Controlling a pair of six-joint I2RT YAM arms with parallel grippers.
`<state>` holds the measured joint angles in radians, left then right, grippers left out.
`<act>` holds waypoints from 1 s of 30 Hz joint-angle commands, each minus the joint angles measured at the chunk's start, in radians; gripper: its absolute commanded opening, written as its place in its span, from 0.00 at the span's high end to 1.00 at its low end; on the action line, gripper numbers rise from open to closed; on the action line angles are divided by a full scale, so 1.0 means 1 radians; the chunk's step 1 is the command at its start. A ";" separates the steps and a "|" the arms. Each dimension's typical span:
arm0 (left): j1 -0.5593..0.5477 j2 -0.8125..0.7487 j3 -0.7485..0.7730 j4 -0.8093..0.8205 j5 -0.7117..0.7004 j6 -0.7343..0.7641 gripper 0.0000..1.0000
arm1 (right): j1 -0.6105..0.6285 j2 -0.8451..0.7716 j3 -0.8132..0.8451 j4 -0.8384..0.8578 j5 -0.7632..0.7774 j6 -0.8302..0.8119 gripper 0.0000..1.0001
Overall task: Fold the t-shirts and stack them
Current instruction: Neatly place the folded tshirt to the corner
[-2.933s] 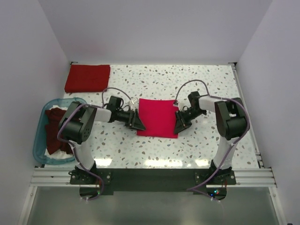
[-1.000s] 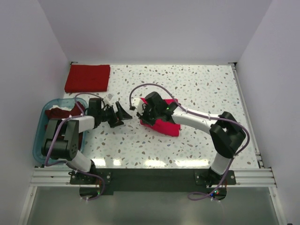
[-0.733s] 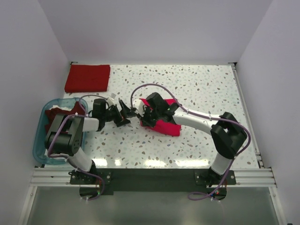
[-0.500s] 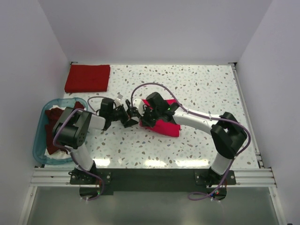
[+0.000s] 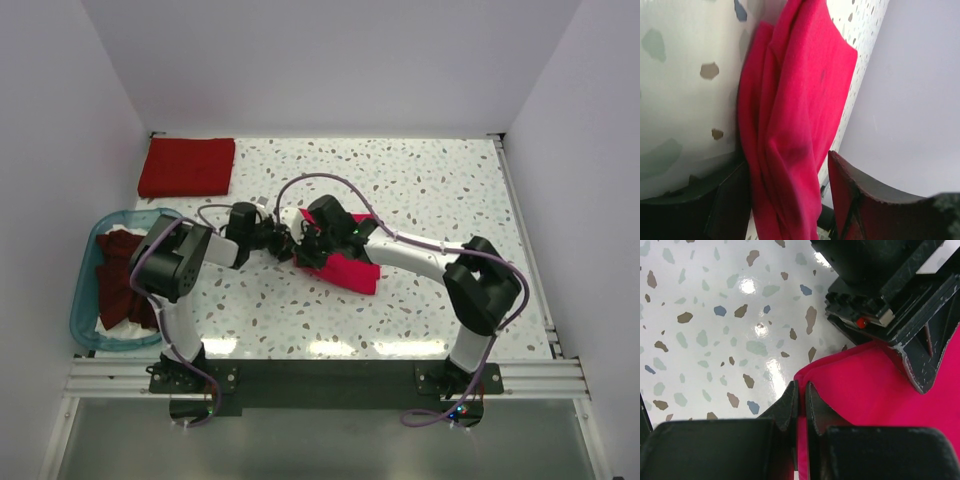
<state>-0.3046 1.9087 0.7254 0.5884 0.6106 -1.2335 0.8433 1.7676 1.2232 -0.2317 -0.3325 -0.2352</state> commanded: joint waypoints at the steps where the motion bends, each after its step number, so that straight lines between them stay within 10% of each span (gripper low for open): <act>1: -0.014 0.047 0.051 -0.005 -0.075 -0.014 0.39 | 0.005 0.006 0.053 0.092 -0.030 0.030 1.00; 15: -0.065 0.130 0.138 -0.039 -0.091 -0.011 0.46 | 0.007 0.007 0.068 0.144 -0.046 0.068 1.00; 22: -0.035 0.101 0.282 -0.212 -0.120 0.159 0.98 | 0.000 -0.016 0.058 0.118 -0.053 0.066 1.00; 30: 0.048 0.151 0.607 -0.672 -0.193 0.633 1.00 | -0.108 -0.108 0.039 -0.001 -0.036 0.036 0.32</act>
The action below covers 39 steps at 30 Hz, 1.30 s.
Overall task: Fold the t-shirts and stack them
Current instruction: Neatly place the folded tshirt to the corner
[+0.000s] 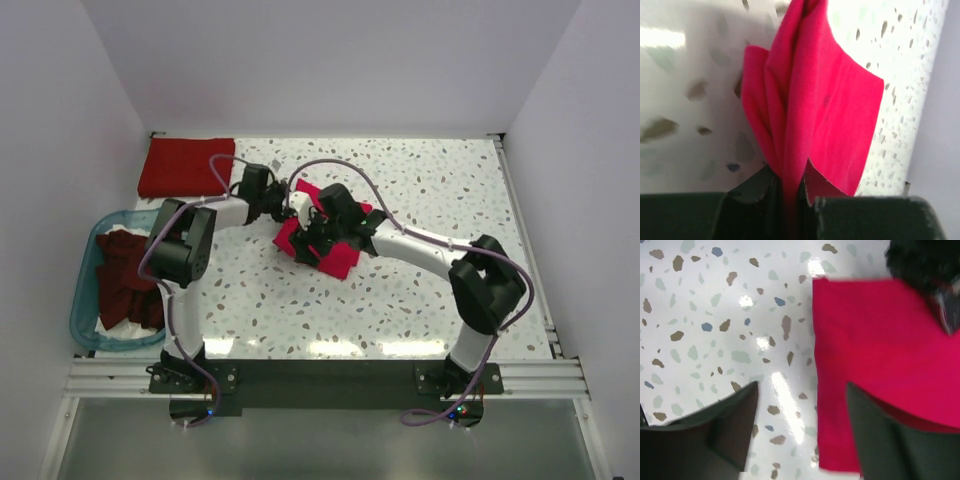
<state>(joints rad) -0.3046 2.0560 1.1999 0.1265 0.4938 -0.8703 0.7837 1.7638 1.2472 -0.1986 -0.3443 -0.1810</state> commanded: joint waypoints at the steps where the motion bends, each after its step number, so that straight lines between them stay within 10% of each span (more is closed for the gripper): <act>1: 0.059 0.012 0.220 -0.255 -0.113 0.316 1.00 | -0.081 -0.113 0.011 -0.051 -0.022 -0.031 0.20; 3: 0.073 0.042 0.301 -0.362 -0.147 0.433 1.00 | -0.113 -0.141 0.011 -0.122 -0.015 -0.063 0.01; 21: 0.274 0.213 0.915 -0.611 -0.235 0.866 1.00 | -0.261 -0.234 -0.048 -0.255 0.010 -0.189 0.01; 39: 0.406 0.127 0.915 -0.533 -0.161 0.876 1.00 | -0.261 -0.213 -0.034 -0.277 0.021 -0.207 0.01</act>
<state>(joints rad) 0.0818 2.2749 2.0804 -0.4725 0.2901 -0.0139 0.5278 1.5822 1.2015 -0.4652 -0.3454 -0.3729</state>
